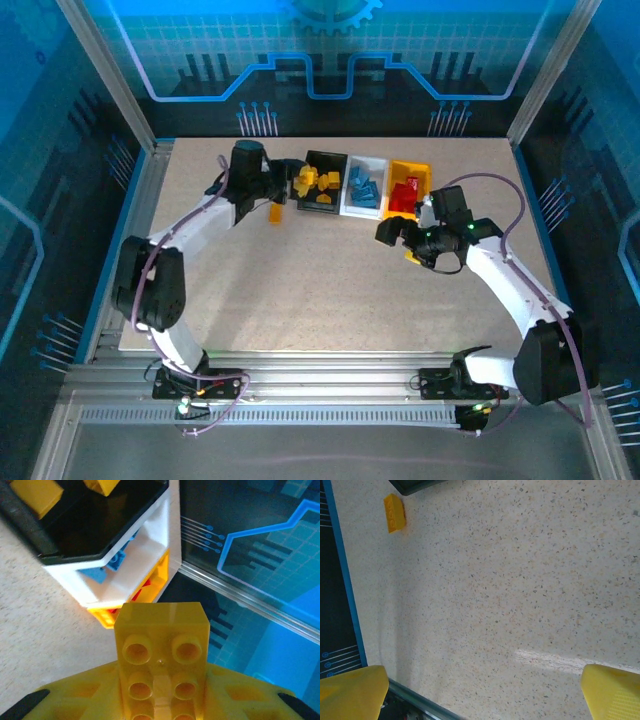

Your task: Sort the legos into containers by color

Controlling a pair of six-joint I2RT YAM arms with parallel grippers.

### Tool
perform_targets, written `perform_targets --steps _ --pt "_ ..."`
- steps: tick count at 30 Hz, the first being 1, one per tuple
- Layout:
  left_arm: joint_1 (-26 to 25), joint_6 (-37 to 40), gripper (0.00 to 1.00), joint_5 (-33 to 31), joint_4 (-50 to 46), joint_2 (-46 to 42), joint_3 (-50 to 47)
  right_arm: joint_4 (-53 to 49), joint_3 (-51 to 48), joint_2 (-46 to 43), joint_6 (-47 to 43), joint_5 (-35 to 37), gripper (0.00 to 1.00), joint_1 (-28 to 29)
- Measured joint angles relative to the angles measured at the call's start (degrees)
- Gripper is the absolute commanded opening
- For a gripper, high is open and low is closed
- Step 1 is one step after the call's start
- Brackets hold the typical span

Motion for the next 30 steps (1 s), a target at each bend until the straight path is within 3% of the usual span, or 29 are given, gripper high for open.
perform_targets --steps 16,26,30 --pt "-1.3 -6.0 0.39 -0.3 1.8 23.4 24.8 -1.6 -5.3 -7.8 2.0 0.5 1.00 0.3" --pt "-1.3 -8.3 0.43 -0.9 1.5 30.2 29.4 -2.3 -7.0 -8.9 3.0 0.6 1.00 0.3" --pt "-1.3 -9.0 0.50 -0.9 0.7 31.4 29.9 -2.3 -7.0 -8.9 3.0 0.6 1.00 0.3"
